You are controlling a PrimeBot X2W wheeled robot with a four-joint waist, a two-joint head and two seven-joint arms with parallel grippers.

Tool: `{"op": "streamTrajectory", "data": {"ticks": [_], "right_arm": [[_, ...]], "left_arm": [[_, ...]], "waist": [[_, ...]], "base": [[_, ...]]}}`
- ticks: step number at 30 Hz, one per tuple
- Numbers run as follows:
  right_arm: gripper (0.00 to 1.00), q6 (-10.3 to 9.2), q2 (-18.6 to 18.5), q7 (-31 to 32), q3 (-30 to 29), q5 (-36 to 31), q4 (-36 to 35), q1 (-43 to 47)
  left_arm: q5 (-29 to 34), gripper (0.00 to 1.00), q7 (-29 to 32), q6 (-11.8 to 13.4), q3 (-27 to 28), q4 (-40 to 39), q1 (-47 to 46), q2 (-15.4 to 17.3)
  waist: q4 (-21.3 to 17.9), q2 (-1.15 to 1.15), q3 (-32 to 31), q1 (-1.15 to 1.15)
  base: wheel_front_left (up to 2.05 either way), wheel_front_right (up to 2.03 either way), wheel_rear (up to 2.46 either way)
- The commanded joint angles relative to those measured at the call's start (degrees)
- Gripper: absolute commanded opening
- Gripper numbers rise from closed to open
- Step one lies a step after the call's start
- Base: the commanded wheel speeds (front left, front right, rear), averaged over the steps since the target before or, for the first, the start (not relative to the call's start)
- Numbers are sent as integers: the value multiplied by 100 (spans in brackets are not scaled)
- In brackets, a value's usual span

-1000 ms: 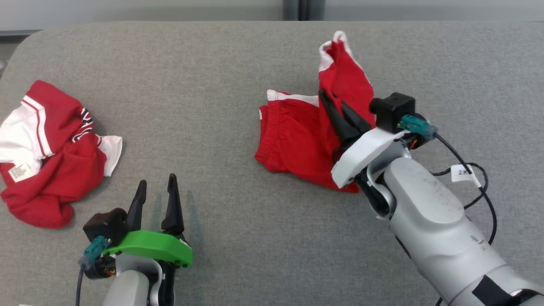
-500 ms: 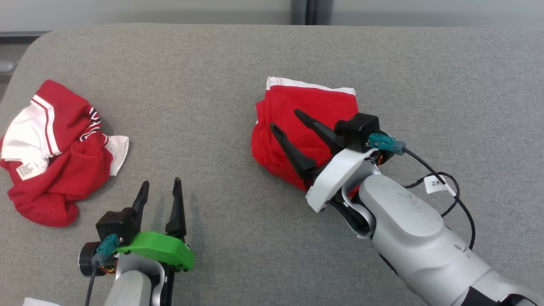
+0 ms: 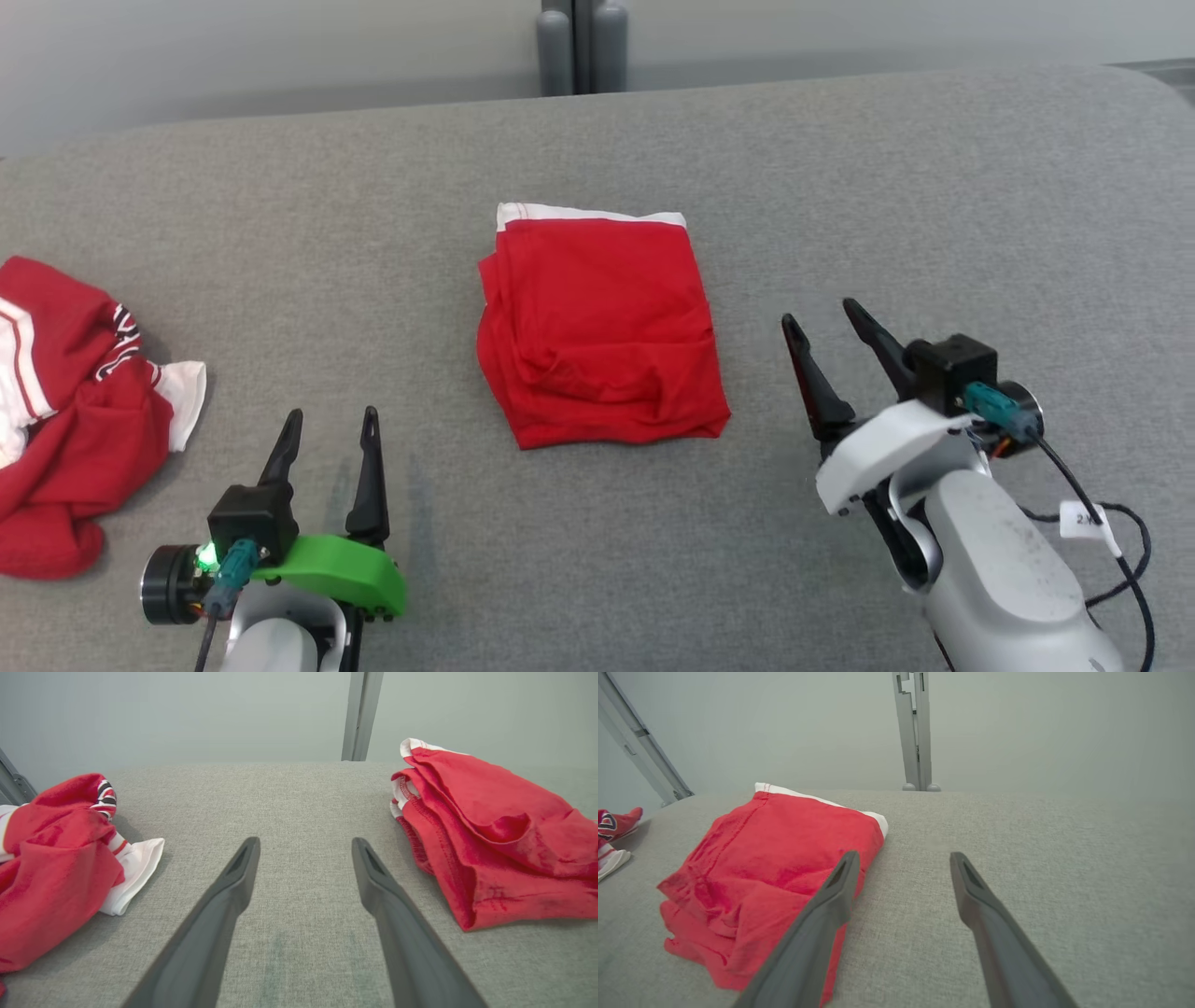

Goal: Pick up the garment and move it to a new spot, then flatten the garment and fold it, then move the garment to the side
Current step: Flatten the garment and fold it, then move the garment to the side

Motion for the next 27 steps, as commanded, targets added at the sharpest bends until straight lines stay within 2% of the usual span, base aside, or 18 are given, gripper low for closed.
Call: {"op": "streamTrajectory", "data": {"ticks": [1,8,15,21,27], "right_arm": [[100,-8,-12,0,-125,-107,-67,198],[100,-8,-14,0,-556,-160,-144,969],[100,-8,-13,0,-617,-84,-112,1344],[100,-8,-13,0,-516,-38,-130,1193],[100,-8,-14,0,-104,61,-32,507]], "left_arm": [[108,100,-5,7,38,-39,119,35],[199,100,-4,76,75,-228,515,35],[56,100,-4,139,-24,-376,806,35],[-4,100,-4,126,-80,-433,709,35],[-28,100,-4,35,-203,-527,283,36]], "waist": [[-195,0,-160,0],[-360,0,-413,0],[-389,0,-511,0],[-333,0,-373,0],[-150,0,252,0]], "base": [[0,0,0],[0,0,0],[0,0,0],[0,0,0],[0,0,0]]}}
